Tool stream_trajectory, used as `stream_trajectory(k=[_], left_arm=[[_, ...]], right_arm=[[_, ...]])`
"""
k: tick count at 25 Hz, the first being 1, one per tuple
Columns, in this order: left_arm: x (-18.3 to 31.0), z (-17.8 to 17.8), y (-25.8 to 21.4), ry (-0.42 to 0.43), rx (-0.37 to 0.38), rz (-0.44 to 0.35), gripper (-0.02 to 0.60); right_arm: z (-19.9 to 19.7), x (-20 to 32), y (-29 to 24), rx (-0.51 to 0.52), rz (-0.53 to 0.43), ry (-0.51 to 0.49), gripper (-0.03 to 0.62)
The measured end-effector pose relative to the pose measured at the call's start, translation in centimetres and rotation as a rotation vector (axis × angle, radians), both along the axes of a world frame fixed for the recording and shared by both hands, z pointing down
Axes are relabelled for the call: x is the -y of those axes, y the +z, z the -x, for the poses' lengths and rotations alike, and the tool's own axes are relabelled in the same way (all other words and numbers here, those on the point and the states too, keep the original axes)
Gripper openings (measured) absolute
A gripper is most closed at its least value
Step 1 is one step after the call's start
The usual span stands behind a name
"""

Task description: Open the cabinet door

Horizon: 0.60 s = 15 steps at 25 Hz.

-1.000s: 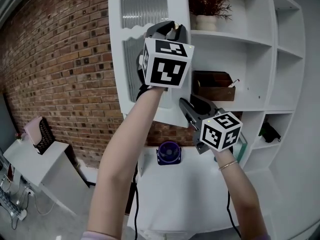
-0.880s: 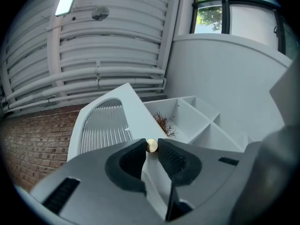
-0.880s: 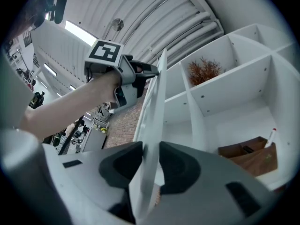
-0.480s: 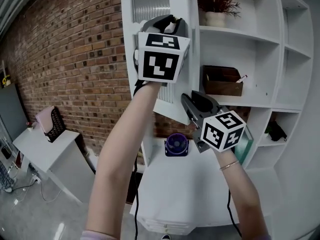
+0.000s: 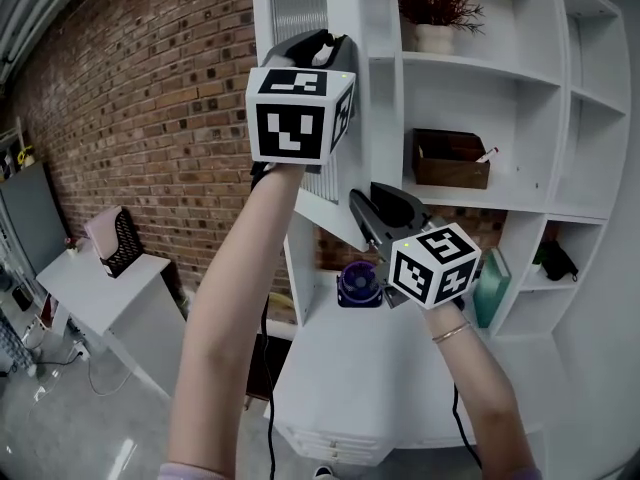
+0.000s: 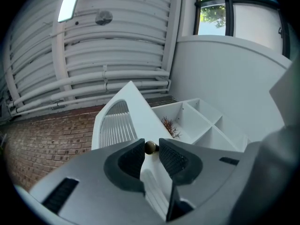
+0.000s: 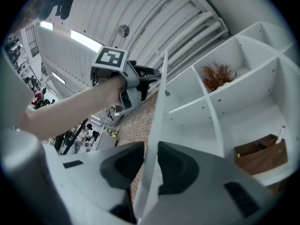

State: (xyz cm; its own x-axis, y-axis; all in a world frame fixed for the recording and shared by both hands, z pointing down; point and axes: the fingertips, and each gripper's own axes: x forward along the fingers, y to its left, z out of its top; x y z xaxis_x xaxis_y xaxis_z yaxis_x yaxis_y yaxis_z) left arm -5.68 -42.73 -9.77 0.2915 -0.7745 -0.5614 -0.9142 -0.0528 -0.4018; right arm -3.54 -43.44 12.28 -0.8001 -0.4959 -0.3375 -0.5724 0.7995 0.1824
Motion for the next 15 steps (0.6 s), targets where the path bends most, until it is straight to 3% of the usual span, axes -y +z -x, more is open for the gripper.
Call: stream_trajectory(k=[15], left_arm=[[-4.5, 4.4, 0.0, -0.028, 0.012, -0.023, 0.095]], right_arm=[[4.1, -4.9, 0.1, 0.005, -0.024, -0.047, 0.087]])
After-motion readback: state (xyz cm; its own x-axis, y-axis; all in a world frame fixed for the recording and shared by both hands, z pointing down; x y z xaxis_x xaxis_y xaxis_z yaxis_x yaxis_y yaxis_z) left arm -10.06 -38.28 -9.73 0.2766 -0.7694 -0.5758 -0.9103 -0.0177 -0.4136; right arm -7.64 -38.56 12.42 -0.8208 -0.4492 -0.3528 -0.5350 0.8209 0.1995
